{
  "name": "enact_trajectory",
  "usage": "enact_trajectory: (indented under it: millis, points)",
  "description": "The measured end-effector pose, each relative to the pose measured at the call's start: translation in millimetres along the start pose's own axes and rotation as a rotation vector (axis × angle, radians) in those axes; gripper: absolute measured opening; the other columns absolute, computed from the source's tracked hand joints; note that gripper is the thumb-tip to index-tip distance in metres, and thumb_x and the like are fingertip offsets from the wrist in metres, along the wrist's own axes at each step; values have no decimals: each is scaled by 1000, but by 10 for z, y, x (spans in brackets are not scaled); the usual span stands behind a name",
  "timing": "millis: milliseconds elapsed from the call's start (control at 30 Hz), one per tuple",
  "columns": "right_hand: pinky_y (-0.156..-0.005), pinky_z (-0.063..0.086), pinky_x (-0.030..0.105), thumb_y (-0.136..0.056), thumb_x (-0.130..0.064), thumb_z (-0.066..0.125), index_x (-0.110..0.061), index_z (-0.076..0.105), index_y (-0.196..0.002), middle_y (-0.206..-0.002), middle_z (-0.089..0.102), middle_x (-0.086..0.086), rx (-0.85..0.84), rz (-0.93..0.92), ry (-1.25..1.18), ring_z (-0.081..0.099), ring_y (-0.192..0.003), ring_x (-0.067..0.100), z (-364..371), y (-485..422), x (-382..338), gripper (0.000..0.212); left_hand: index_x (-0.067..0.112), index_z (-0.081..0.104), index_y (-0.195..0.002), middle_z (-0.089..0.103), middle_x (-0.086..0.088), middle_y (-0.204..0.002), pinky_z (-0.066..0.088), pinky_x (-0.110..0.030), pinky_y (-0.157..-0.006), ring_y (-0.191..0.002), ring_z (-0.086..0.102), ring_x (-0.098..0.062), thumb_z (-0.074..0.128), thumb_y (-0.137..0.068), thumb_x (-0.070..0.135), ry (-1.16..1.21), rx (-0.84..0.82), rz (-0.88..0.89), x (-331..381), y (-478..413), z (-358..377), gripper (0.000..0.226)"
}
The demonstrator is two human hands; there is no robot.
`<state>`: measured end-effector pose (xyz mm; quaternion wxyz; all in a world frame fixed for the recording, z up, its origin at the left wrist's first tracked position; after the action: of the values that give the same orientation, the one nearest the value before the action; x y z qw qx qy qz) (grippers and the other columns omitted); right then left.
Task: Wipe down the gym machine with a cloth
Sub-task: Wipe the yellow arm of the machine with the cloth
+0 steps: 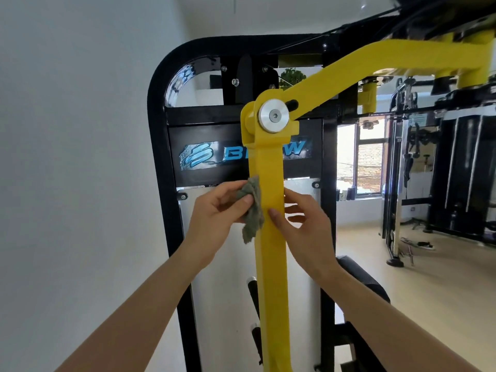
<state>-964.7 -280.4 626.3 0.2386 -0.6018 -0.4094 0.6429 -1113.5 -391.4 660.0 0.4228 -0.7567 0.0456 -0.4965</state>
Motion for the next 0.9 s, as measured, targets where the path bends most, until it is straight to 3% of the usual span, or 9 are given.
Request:
enact_trajectory:
  millis: [100, 267, 400, 500, 567, 633, 700, 800, 900]
  points:
    - [-74, 58, 26, -87, -43, 70, -30, 65, -111, -100, 66, -11, 56, -128, 20, 65, -91, 11, -153, 75, -241, 27, 16, 65, -118, 77, -2, -104, 60, -29, -79, -97, 74, -21, 53, -100, 5, 103, -74, -11, 81, 87, 101, 23]
    - [-73, 63, 34, -90, -12, 72, -22, 63, -129, -111, 72, 0, -277, 42, -275, 72, -86, 21, -3, 99, -302, 41, 6, 67, -123, 74, -11, -112, 58, -30, -82, -102, 72, -23, 48, -101, 8, 194, -132, -86, 17, 216, 218, 29]
    - [-74, 61, 49, -85, -5, 77, -15, 75, -97, -87, 77, 3, -300, 46, -280, 71, -79, 32, -125, 1, -148, 16, -1, 68, -122, 75, -16, -109, 58, -29, -79, -97, 73, -26, 50, -100, 23, 235, -181, -227, -35, 297, 366, 37]
    - [-66, 59, 31, -83, -4, 79, -11, 72, -87, -77, 74, -3, -319, 69, -308, 69, -70, 19, -228, -32, -5, 11, 9, 70, -120, 76, -10, -108, 60, -31, -76, -95, 74, -26, 61, -92, 46, 83, -124, -288, -44, 347, 433, 47]
    - [-61, 53, 19, -83, -4, 79, -10, 69, -84, -72, 70, -9, -343, 64, -325, 65, -66, 9, -283, -73, 55, 12, 17, 70, -117, 73, -2, -108, 60, -29, -71, -93, 74, -22, 72, -78, 48, -88, -65, -252, 12, 372, 489, 50]
    - [-59, 51, 18, -83, -3, 79, -8, 68, -83, -70, 69, -8, -377, 68, -351, 65, -64, 9, -330, -116, 123, 12, 21, 68, -111, 70, 2, -105, 61, -27, -65, -89, 73, -18, 81, -69, 45, -186, 28, -234, 51, 389, 556, 51]
    - [-59, 52, 19, -83, 0, 78, -6, 67, -83, -72, 71, -3, -418, 67, -389, 66, -65, 12, -391, -161, 169, 12, 21, 68, -104, 71, 4, -97, 61, -28, -64, -86, 72, -16, 87, -74, 33, -285, 127, -193, 94, 388, 611, 38]
    - [-59, 52, 21, -83, 0, 78, -7, 65, -80, -72, 71, 1, -518, 70, -371, 65, -64, 13, -476, -236, 261, 15, 17, 75, -94, 74, 3, -86, 61, -27, -70, -85, 72, -14, 76, -89, 21, -359, 207, -168, 194, 340, 693, 7]
    - [-63, 50, 21, -78, -12, 85, -15, 67, -88, -83, 70, -8, -747, 53, -190, 63, -70, 9, -465, -278, 368, 22, 16, 79, -96, 77, 2, -86, 61, -25, -74, -84, 73, -13, 69, -94, 20, -337, 200, -225, 241, 300, 776, 10]
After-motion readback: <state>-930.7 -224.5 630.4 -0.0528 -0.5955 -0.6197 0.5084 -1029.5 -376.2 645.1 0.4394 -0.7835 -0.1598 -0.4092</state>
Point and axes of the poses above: each hand's wrist, its own y-axis away from the middle knuckle, its own z-axis out of the palm, x = y × z, the point moved 9 cm from there along -y, towards the middle knuckle
